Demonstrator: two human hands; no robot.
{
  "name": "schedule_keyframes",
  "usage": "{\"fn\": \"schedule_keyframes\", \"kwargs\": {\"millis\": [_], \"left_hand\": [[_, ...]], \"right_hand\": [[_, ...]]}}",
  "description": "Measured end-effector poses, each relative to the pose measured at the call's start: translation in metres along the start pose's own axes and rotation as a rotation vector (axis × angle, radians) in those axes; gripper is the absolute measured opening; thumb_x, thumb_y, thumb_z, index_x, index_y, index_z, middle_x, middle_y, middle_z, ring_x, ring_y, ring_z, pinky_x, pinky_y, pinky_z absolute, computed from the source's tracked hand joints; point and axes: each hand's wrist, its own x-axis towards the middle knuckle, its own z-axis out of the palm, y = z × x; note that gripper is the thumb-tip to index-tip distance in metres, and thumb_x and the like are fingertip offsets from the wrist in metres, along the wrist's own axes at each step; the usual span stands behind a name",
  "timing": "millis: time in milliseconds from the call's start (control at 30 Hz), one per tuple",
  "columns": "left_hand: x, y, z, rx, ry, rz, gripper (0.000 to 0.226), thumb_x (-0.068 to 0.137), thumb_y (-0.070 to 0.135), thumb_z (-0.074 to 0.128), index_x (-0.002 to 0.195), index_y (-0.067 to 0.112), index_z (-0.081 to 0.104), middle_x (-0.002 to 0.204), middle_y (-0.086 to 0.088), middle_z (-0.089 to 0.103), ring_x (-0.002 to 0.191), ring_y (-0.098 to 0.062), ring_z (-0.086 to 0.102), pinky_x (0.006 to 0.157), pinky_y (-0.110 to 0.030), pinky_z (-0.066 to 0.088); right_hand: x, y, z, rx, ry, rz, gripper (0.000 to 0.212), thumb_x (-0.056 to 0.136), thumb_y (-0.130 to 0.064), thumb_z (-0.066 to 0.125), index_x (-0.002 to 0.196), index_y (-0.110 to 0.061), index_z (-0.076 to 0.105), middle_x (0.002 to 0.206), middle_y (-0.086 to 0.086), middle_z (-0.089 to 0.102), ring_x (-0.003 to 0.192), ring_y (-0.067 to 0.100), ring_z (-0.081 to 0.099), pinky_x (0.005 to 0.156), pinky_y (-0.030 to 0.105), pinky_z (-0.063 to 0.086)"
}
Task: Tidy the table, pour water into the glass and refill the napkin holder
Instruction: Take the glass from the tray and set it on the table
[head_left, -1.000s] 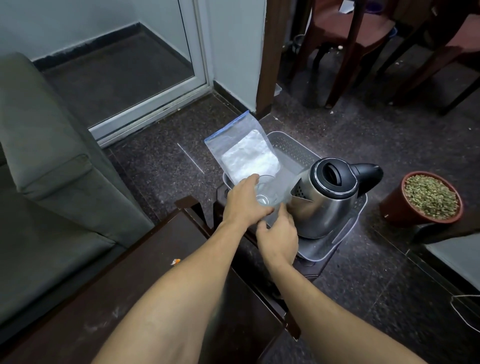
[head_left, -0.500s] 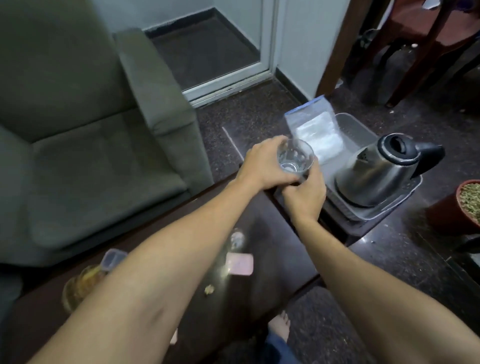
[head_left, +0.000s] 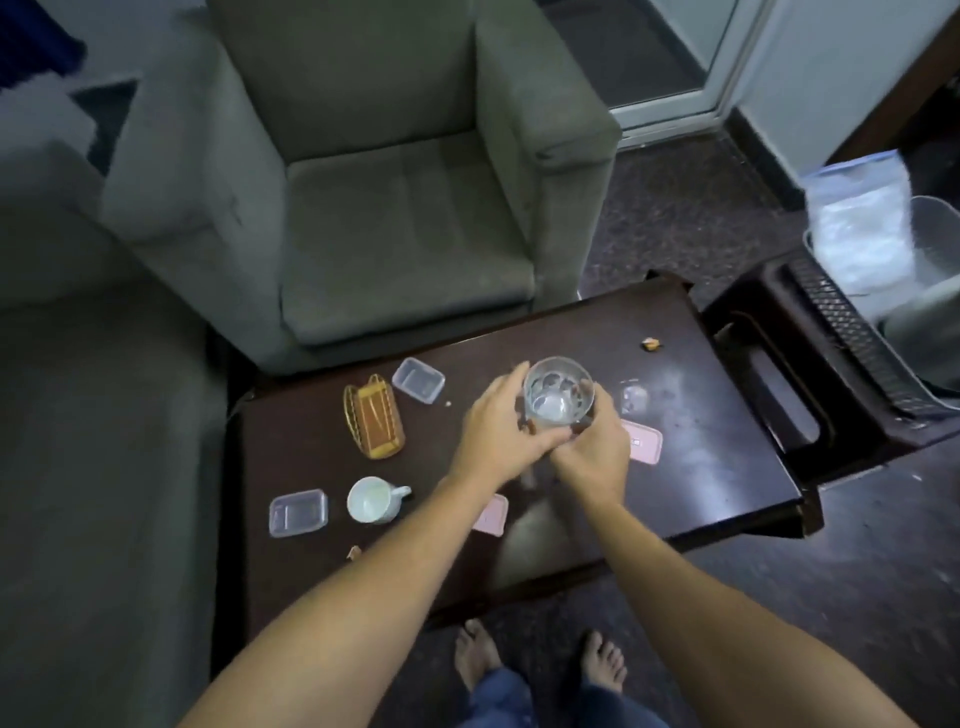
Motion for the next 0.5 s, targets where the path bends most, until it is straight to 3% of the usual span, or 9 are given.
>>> {"fn": "schedule_keyframes", "kwargs": {"millis": [67, 133, 233, 367, 433, 500], "left_hand": [[-0.029, -0.029, 0.008, -0.056, 0.072, -0.088, 0.091, 0.069, 0.042, 0.089, 0.149, 0.025, 0.05, 0.134, 0.007, 0.062, 0.119, -0.01, 0.063, 0.098, -0.038, 0.056], [-0.052, -0.052, 0.019, -0.102, 0.143, -0.2, 0.083, 0.072, 0.039, 0.088, 0.146, 0.022, 0.054, 0.131, 0.005, 0.066, 0.117, -0.01, 0.065, 0.096, -0.037, 0.056], [-0.08, -0.077, 0.039, -0.182, 0.235, -0.351, 0.072, 0.077, 0.041, 0.085, 0.141, 0.022, 0.059, 0.126, 0.001, 0.071, 0.113, -0.013, 0.069, 0.097, -0.037, 0.056], [-0.102, -0.101, 0.063, -0.322, 0.331, -0.456, 0.05, 0.086, 0.034, 0.081, 0.13, 0.017, 0.067, 0.116, -0.001, 0.076, 0.107, -0.013, 0.072, 0.094, -0.039, 0.058], [-0.107, -0.107, 0.071, -0.353, 0.342, -0.496, 0.053, 0.09, 0.03, 0.077, 0.139, 0.015, 0.063, 0.126, 0.001, 0.073, 0.11, -0.007, 0.071, 0.097, -0.028, 0.056], [-0.109, -0.111, 0.076, -0.405, 0.332, -0.531, 0.054, 0.093, 0.028, 0.074, 0.144, 0.016, 0.059, 0.131, 0.007, 0.069, 0.106, 0.003, 0.069, 0.091, -0.01, 0.051]], "right_hand": [[-0.019, 0.011, 0.019, -0.025, -0.064, -0.024, 0.06, 0.067, -0.041, 0.082, 0.11, -0.066, 0.048, 0.1, -0.042, 0.063, 0.093, -0.019, 0.06, 0.079, 0.002, 0.045], [-0.032, 0.023, 0.035, -0.037, -0.131, -0.013, 0.06, 0.067, -0.043, 0.084, 0.11, -0.066, 0.049, 0.099, -0.043, 0.064, 0.091, -0.02, 0.061, 0.073, -0.002, 0.041], [-0.043, 0.043, 0.06, -0.043, -0.204, -0.01, 0.059, 0.068, -0.047, 0.085, 0.114, -0.06, 0.05, 0.106, -0.037, 0.067, 0.095, -0.018, 0.062, 0.074, 0.001, 0.043], [-0.045, 0.068, 0.092, -0.091, -0.275, -0.019, 0.064, 0.068, -0.051, 0.085, 0.117, -0.065, 0.045, 0.11, -0.045, 0.061, 0.1, -0.025, 0.056, 0.08, 0.007, 0.044], [-0.044, 0.077, 0.105, -0.125, -0.298, -0.029, 0.065, 0.067, -0.052, 0.085, 0.115, -0.066, 0.044, 0.107, -0.048, 0.058, 0.097, -0.028, 0.054, 0.077, 0.008, 0.042], [-0.041, 0.085, 0.117, -0.129, -0.299, -0.018, 0.065, 0.066, -0.053, 0.085, 0.12, -0.056, 0.049, 0.104, -0.039, 0.065, 0.096, -0.019, 0.06, 0.08, 0.016, 0.05]]}}
